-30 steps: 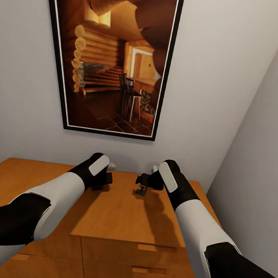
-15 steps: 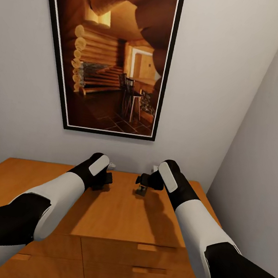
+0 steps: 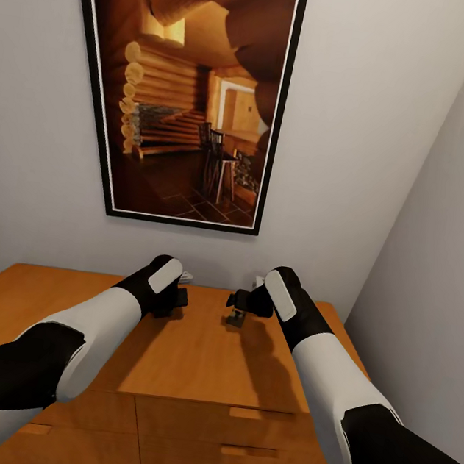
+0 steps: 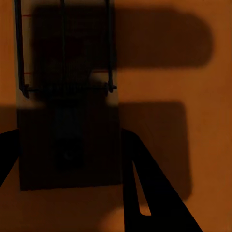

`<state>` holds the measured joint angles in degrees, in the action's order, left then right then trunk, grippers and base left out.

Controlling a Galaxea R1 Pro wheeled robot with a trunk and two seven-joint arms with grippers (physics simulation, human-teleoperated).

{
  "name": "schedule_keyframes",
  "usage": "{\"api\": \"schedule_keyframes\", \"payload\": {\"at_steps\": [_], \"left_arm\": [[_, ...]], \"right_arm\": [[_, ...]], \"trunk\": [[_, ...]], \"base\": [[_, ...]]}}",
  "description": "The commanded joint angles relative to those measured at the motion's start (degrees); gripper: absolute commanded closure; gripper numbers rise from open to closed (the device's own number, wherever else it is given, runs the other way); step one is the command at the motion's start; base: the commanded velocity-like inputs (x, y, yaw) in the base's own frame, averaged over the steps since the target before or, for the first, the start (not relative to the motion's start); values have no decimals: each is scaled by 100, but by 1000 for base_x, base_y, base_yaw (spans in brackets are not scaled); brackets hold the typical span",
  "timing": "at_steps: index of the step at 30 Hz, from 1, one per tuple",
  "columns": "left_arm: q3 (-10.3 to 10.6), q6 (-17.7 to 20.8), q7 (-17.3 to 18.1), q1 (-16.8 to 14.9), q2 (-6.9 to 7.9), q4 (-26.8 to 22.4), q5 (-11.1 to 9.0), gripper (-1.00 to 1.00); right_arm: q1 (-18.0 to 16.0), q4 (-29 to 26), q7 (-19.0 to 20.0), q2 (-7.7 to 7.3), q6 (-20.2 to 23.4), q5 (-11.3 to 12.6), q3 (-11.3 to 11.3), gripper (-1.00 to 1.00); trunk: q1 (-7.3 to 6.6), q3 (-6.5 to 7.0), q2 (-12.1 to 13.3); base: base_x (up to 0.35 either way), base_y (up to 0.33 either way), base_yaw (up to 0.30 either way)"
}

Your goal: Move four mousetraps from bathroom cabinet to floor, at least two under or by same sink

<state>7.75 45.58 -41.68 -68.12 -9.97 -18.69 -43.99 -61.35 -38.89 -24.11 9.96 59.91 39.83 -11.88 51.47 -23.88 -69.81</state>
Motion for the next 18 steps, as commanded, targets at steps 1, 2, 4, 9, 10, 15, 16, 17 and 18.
{"api": "schedule_keyframes", "payload": {"at_steps": [1,2,4,9,10,15,16,17,18], "left_arm": [[16,-5,-32,1,4,533,-136,100],[16,-5,-32,1,4,533,-136,100],[16,-8,-33,1,4,533,-136,100],[16,-13,-40,1,4,533,-143,100],[16,-13,-40,1,4,533,-144,100],[16,-14,-42,1,4,533,-145,100],[16,-14,-42,1,4,533,-145,100],[16,-14,-42,1,4,533,-145,100],[16,-14,-42,1,4,533,-145,100]], "right_arm": [[-3,-5,-59,-2,9,60,-16,-100],[-2,-5,-59,-2,9,60,-16,-100],[-2,-5,-59,-2,9,60,-16,-100],[-4,-5,-59,-2,9,60,-16,-100],[-3,-5,-59,-2,9,60,-16,-100],[-5,-5,-59,-2,9,60,-16,-100],[-6,-5,-59,-2,9,60,-16,-100],[-5,-5,-59,-2,9,60,-16,-100],[-6,-5,-59,-2,9,60,-16,-100]], "trunk": [[1,-8,-3],[1,-8,-3],[1,-8,-3],[1,-8,-3],[1,-8,-3],[1,-8,-3],[-21,10,37],[-43,28,77],[-65,46,117]], "base": [[0,0,0],[0,0,0],[0,0,0],[0,0,0],[0,0,0],[0,0,0],[0,0,0],[0,0,0],[0,0,0]]}}
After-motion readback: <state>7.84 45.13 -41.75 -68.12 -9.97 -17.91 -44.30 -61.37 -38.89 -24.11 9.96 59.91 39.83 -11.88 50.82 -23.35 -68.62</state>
